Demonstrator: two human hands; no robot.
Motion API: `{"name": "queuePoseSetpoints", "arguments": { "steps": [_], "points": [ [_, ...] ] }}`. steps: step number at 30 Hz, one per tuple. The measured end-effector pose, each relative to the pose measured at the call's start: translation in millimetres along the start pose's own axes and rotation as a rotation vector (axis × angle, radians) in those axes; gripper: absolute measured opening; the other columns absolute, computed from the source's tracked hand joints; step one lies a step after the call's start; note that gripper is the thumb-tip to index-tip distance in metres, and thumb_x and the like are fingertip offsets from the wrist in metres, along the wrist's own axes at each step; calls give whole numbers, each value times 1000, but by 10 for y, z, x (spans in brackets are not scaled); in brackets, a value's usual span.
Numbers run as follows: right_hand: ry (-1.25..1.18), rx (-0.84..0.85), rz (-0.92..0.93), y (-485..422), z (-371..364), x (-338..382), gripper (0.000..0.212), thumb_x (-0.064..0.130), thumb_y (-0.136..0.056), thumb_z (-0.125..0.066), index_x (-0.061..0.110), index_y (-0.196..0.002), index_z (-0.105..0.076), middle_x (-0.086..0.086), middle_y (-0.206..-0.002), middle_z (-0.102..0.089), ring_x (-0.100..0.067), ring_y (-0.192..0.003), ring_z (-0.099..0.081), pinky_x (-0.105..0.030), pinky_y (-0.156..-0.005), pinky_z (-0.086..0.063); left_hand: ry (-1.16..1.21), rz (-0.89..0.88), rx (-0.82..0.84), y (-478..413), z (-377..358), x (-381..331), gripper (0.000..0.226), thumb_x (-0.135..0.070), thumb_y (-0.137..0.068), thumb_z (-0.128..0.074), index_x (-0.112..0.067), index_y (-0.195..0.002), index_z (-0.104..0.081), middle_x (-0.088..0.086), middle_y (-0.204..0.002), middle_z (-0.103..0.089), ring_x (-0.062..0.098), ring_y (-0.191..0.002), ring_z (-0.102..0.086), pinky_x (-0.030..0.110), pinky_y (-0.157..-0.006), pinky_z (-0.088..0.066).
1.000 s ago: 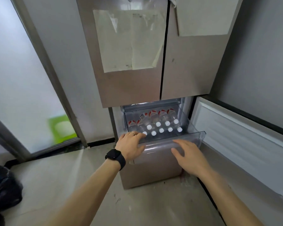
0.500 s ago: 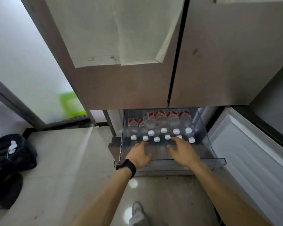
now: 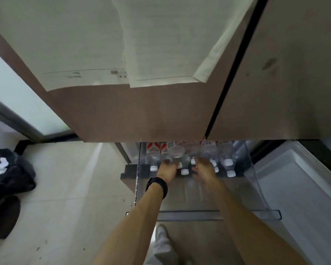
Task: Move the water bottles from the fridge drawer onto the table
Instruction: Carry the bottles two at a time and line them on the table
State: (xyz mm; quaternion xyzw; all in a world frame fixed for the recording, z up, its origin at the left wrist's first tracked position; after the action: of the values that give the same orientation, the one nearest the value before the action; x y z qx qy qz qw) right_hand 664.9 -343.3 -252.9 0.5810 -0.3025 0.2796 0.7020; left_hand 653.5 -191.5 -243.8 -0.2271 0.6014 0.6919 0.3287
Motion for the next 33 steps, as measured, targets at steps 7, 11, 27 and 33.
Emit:
{"name": "queuePoseSetpoints", "arguments": {
  "steps": [7,11,27,33],
  "points": [
    [-181,76,-108,-41,-70,103,48,45,-106,-44,6,-129,-59,-16,-121,-67,-28,-109,-66,-44,-93,-57,271,30,40,-119,-99,-50,42,-54,-102,-45,-19,-115,-65,8,-113,-72,28,-104,-69,45,-93,-57],
    [-112,44,-94,118,-28,76,58,57,-102,-41,5,-114,-64,-13,-100,-67,-23,-89,-65,-42,-84,-60,102,-51,-106,-21,7,-65,68,-80,-87,-40,-16,-91,-63,-1,-74,-64,17,-69,-62,28,-68,-51],
    [889,-247,537,1102,1081,121,46,54,-95,-55,14,-116,-61,-13,-102,-73,-34,-91,-67,-32,-68,-45,-1076,-385,-366,1120,712,-385,64,-80,-84,-47,-20,-95,-64,-1,-72,-64,18,-62,-60,31,-62,-55],
    [1135,-119,837,1319,997,451,30,52,-89,-64,26,-84,-49,4,-83,-62,-16,-71,-50,-20,-51,-25,-1518,-500,-258,1246,529,-673,62,-76,-86,-53,-19,-107,-63,-4,-78,-63,17,-68,-60,29,-59,-46]
  ]
}}
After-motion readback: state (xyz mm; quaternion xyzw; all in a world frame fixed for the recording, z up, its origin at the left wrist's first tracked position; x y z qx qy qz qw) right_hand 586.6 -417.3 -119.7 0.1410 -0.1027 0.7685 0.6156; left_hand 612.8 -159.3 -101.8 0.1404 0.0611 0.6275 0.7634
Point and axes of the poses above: each hand's wrist, its own y-axis away from the middle knuckle, its own z-axis out of the back of the hand, x = y × z, the point moved 3 cm from there along -y, towards the middle knuckle
